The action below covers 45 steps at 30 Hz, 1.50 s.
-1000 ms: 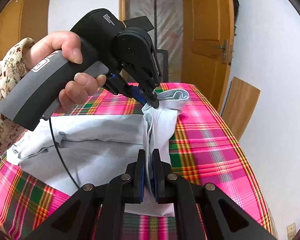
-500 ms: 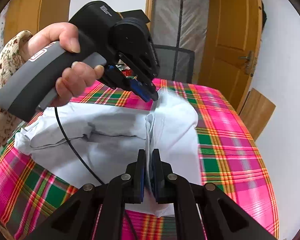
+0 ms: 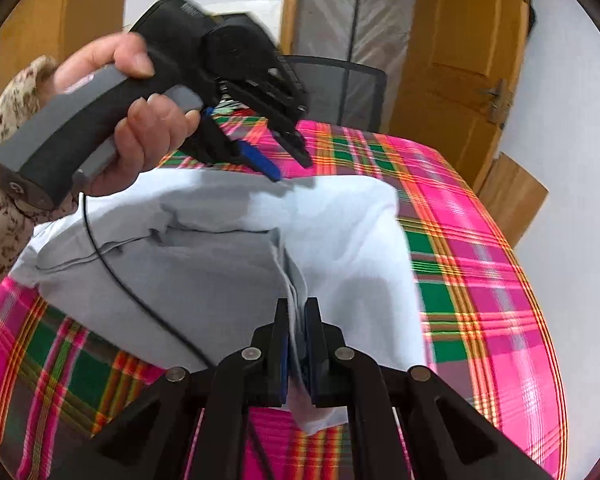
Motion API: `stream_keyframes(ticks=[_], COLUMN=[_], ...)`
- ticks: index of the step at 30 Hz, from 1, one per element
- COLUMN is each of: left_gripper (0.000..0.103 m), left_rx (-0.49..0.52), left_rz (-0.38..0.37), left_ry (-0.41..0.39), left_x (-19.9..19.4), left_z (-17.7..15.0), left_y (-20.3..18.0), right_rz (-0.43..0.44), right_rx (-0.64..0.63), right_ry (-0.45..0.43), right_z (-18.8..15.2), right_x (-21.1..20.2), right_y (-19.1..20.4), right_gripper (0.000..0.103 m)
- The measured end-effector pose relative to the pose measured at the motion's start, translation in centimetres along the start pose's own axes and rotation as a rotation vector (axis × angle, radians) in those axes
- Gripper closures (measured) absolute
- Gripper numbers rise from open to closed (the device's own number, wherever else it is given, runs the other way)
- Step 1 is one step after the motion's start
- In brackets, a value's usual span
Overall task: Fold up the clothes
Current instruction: 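Pinch the shirt's folded edge with the left gripper while the right gripper holds its edge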
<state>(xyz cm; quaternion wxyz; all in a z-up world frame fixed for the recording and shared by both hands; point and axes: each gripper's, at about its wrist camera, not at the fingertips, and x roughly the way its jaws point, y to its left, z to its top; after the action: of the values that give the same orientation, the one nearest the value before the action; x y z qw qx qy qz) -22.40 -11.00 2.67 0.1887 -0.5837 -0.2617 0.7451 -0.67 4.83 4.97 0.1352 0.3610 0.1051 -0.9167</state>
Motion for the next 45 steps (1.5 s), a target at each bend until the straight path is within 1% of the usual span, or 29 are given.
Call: stream_keyframes(ticks=[1,2,6,7,10,12,14,17,21,23,26,31,33,36,43,45], left_gripper=[0.07,0.067,0.066,0.066,0.065,0.064,0.064,0.064,0.064,0.064,0.067,0.078,0.087,0.091,0.093,0.093], left_rx=[-0.012,-0.006,0.04,0.063,0.126,0.153,0.166,0.197,0.269,0.244,0.228,0.202,0.184,0.167,0.156,0.151], left_rz=[-0.001,0.02,0.088,0.092,0.077,0.067,0.034,0.018,0.027,0.006,0.004,0.013,0.017,0.031,0.041,0.041], left_ry=[-0.007,-0.018,-0.031,-0.034,-0.024,-0.04,-0.035,0.012,0.017,0.041,0.061,0.057,0.055,0.043,-0.003,-0.004], left_x=[0.2,0.5,1.9,2.3,2.8,3.0,3.7,5.2,6.1,6.5,6.6,6.0,5.8,5.3,4.0,3.5], left_z=[0.3,0.6,1.7,1.9,2.2,2.3,2.5,2.5,1.9,1.9,1.7,1.3,1.2,1.1,0.7,0.7], left_y=[0.1,0.2,0.5,0.5,0.2,-0.2,-0.7,-1.5,-2.6,-2.7,-2.4,-2.3,-2.2,-2.0,-2.4,-2.2], right_rz=[-0.006,-0.013,-0.016,-0.01,0.009,0.019,0.023,0.025,0.034,0.041,0.054,0.076,0.084,0.088,0.084,0.082], right_rx=[0.012,0.023,0.055,0.059,0.074,0.08,0.09,0.112,0.146,0.158,0.16,0.155,0.15,0.149,0.142,0.14], right_ry=[0.003,0.005,0.02,0.023,0.028,0.028,0.027,0.032,0.037,0.037,0.034,0.027,0.027,0.027,0.022,0.019], right_z=[0.0,0.0,-0.3,-0.4,-0.8,-0.8,-1.0,-1.2,-1.5,-1.5,-1.7,-1.9,-2.0,-2.0,-2.0,-1.9], right_x=[0.1,0.2,0.9,1.0,1.1,1.3,1.2,1.2,1.3,1.3,1.2,1.0,1.0,1.0,0.8,0.8], right_y=[-0.6,-1.1,-2.8,-3.1,-3.7,-3.9,-4.4,-5.2,-6.1,-6.5,-6.5,-6.4,-6.3,-6.2,-6.3,-6.2], right_gripper=[0.096,0.096,0.096,0.096,0.096,0.096,0.096,0.096,0.096,0.096,0.096,0.096,0.096,0.096,0.096,0.096])
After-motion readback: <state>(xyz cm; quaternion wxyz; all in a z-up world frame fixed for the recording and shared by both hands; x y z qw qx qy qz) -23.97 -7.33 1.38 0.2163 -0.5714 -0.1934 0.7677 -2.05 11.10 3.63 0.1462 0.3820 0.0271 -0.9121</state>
